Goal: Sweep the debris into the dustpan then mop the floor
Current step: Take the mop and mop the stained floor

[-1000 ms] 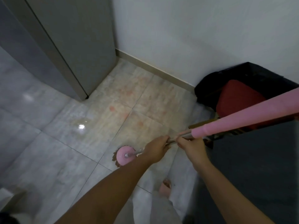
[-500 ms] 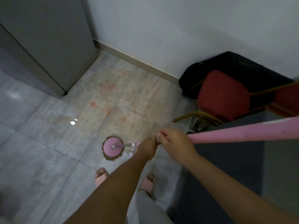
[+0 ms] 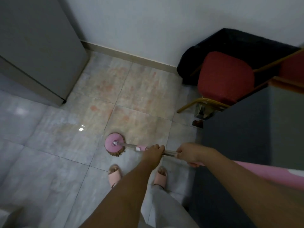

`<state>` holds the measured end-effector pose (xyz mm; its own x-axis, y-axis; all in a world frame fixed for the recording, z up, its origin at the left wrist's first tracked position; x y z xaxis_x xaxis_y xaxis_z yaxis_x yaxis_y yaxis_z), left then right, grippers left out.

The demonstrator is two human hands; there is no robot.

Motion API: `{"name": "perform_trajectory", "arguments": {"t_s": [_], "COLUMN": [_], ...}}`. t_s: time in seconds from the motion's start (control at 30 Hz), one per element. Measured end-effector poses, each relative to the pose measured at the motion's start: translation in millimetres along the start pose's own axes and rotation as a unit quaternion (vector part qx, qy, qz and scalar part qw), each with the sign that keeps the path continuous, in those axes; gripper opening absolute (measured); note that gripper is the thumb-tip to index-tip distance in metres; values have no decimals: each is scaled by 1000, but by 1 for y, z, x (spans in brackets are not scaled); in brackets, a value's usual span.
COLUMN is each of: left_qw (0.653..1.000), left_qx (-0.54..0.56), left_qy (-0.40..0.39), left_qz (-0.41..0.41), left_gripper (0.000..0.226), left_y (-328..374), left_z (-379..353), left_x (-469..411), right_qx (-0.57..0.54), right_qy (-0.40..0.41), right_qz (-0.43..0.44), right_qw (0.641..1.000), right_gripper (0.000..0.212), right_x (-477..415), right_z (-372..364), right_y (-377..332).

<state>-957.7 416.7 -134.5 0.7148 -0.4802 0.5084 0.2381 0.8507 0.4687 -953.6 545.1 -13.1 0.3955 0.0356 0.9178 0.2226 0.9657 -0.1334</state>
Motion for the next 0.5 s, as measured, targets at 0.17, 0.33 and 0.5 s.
{"name": "perform_trajectory", "arguments": {"t_s": [0.17,0.33,0.5], "left_qw": [992,951,835], "left_qx": [75,239,443], "left_qy": [-14,-27,35], "left_qz": [101,191,324], "left_gripper": [31,48,48], "left_y": [-62,-152,-263], "left_z": [6,18,62], "left_x": [7,19,35], "right_qx": [-38,-17,22], "right_qy": [22,57,112], "right_qz": [9,25,46], "right_qw": [999,998,992], "right_gripper": [34,38,32], "right_x": [-38,-84,-136], "right_z": [-30,-50,-50], "right_y": [-40,-116,-238]}}
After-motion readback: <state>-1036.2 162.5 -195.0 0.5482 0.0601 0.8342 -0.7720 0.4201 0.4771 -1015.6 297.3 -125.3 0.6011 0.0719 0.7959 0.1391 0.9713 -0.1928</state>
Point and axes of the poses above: each hand's wrist, its own x-axis away from the middle knuckle, its own z-axis out of the back of the hand, y = z × x, the point moved 6 cm from there along -x, towards the middle knuckle, and after that the axes turned 6 degrees about x, right-handed, at the moved point
